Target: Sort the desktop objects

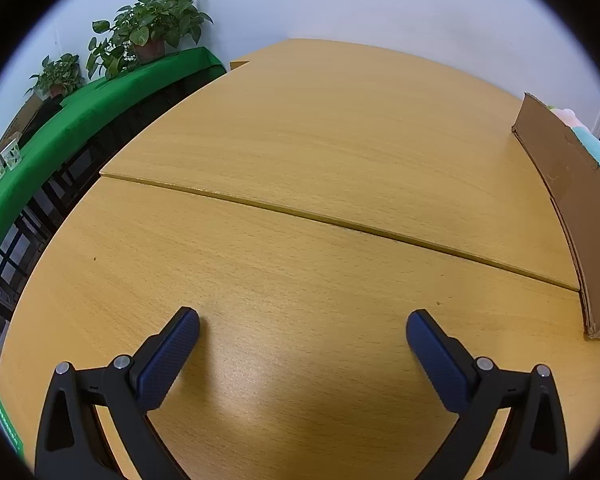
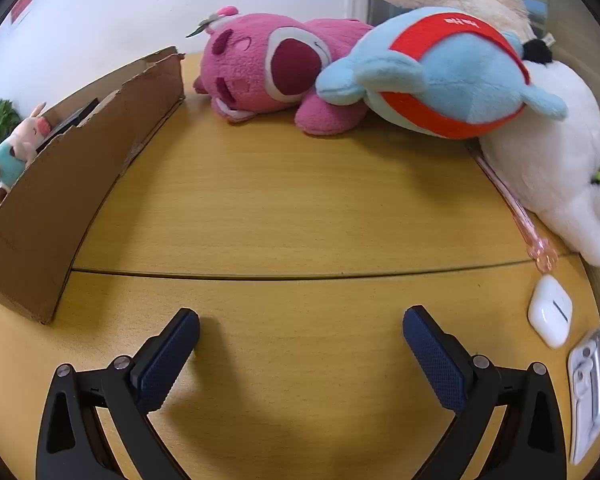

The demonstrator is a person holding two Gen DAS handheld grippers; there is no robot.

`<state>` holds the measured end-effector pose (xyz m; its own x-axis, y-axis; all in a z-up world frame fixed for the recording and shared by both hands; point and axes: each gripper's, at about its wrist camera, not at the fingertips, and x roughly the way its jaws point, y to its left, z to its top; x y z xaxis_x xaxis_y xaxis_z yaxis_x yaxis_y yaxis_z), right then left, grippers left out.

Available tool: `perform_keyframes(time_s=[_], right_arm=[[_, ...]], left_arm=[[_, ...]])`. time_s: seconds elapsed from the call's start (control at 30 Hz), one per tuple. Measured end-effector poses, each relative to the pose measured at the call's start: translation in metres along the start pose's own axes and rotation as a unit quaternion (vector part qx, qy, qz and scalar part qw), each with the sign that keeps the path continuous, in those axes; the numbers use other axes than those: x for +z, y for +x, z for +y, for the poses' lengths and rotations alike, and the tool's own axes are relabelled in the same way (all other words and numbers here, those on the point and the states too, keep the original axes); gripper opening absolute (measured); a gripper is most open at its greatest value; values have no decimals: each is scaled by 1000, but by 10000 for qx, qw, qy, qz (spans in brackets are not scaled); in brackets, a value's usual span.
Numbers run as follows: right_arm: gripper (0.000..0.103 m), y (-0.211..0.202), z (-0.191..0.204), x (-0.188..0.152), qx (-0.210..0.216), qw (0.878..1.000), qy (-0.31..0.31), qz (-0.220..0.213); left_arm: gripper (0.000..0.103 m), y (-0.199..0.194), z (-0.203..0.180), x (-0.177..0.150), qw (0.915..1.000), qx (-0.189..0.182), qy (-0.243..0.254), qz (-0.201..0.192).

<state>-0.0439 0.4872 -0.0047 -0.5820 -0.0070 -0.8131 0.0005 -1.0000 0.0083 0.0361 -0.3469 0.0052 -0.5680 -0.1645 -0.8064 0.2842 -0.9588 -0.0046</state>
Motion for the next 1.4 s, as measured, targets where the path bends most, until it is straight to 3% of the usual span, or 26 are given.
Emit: perform_keyframes(time_s=[0.17,0.4,1.4], right_arm=[[103,-2,-10,0,-148,9997,201,0],[103,2,-36,2,-762,9918,1025,-17],[103,6,-40,6,-777,9917,1028,-19]], left_arm=[[103,1,-1,1,10000,-6,5,12],[103,2,-1,1,10000,-2,2,6],[103,2,-2,0,10000,5,0,2]])
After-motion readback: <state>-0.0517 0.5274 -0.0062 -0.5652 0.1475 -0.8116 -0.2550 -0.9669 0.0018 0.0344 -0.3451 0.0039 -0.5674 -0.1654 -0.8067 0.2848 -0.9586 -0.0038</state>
